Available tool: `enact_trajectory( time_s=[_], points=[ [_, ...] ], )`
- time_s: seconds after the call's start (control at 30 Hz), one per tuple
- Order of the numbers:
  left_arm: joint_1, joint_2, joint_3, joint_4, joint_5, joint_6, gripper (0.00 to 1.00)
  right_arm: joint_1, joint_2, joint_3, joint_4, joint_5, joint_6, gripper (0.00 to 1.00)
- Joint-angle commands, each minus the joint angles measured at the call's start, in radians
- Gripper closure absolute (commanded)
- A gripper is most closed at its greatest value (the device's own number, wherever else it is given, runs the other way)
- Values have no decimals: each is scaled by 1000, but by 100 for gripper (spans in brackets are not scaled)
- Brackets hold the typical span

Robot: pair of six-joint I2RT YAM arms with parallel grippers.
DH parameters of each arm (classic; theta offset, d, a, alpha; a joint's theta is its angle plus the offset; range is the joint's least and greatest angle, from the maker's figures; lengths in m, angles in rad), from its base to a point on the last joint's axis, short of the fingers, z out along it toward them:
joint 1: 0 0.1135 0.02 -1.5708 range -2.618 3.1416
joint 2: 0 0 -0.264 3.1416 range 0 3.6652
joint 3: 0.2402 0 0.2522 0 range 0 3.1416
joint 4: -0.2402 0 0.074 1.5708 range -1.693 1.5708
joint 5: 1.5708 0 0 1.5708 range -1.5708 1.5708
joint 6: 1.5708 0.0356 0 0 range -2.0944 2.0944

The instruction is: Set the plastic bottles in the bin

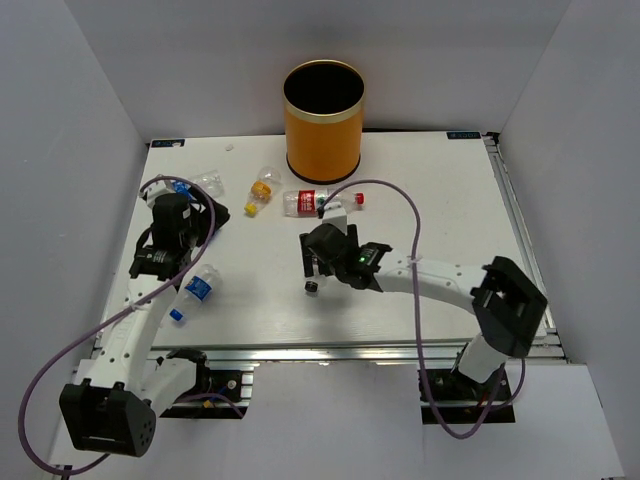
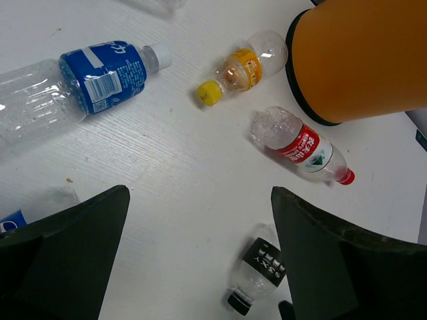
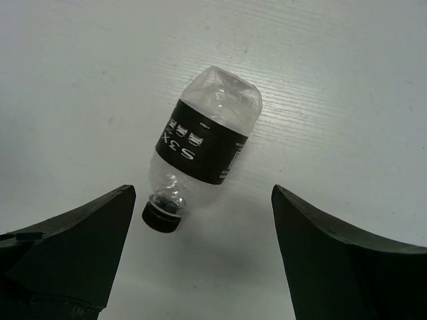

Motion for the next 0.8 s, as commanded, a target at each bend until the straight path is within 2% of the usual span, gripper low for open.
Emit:
enact_trajectory(
  time_s=[0.0, 0.3, 0.4, 0.43, 0.5, 0.6, 0.67, 0.77],
  points=[
    [5, -36, -20, -22, -3, -14, 2, 19, 75, 42, 24, 137, 115, 11],
    [5, -55, -32, -15, -23, -25, 2, 10, 270, 61, 148, 96, 92, 12],
    [5, -49, -35, -4, -42, -22, 2, -3, 264, 42, 262, 45, 22, 36],
    [5, -47, -40, 2, -73, -14, 2, -6, 262, 56, 262, 45, 10, 55],
    [5, -36, -56, 25, -107, -8, 2, -20, 242, 67, 267, 46, -30, 73],
    [5, -9, -55, 36, -136, 1, 2, -55, 183, 64, 288, 37, -64, 89],
    [6, 5, -40, 33, -138, 2, 2, -75, 140, 83, 285, 17, -101, 91],
    [6, 20, -29, 39, -148, 9, 2, -116, 88, 151, 297, -42, -246, 98]
  ],
)
